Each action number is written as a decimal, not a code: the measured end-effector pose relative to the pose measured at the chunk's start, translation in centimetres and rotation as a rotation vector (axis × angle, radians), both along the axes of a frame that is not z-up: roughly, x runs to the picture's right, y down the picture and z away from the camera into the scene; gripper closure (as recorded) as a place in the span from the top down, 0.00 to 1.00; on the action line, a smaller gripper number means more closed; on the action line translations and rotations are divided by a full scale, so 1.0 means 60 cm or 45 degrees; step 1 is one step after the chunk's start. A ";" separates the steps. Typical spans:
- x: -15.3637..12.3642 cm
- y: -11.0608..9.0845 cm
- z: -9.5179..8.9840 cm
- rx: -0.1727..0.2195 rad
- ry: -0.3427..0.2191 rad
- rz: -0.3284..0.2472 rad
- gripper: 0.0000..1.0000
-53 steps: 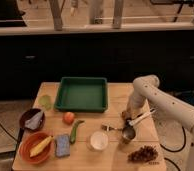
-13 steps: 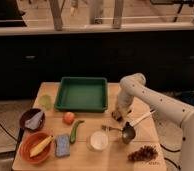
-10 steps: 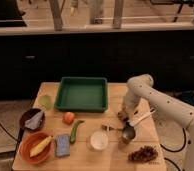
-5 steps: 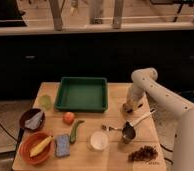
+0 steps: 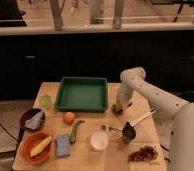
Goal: Wipe table surface with eraser
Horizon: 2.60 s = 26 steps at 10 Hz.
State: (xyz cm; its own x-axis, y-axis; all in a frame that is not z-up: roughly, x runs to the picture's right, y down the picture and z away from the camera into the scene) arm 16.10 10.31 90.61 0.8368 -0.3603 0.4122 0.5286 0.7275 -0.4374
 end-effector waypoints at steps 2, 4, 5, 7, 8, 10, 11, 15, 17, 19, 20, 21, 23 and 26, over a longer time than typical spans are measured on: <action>-0.016 0.027 -0.030 0.001 -0.064 -0.037 0.04; 0.002 0.049 -0.044 -0.008 -0.077 -0.049 0.04; 0.023 0.054 -0.043 -0.013 -0.067 -0.044 0.04; 0.069 0.058 -0.038 -0.019 -0.021 -0.013 0.04; 0.106 0.050 -0.028 -0.021 0.023 0.026 0.04; 0.124 0.024 -0.005 -0.011 0.054 0.069 0.04; 0.124 0.007 0.008 -0.007 0.059 0.086 0.04; 0.058 -0.010 0.011 -0.014 -0.042 0.065 0.04; 0.042 -0.001 0.002 -0.026 -0.086 0.056 0.04; 0.043 0.011 -0.011 -0.048 -0.130 0.051 0.04; 0.040 0.010 -0.011 -0.048 -0.134 0.049 0.04; 0.038 0.010 -0.011 -0.048 -0.136 0.048 0.04; 0.042 0.010 -0.012 -0.047 -0.132 0.052 0.04; 0.039 0.010 -0.011 -0.047 -0.135 0.049 0.04</action>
State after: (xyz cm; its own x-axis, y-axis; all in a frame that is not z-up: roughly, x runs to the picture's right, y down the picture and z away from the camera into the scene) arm 18.41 10.89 89.95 0.8009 -0.3115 0.5114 0.5451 0.7327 -0.4075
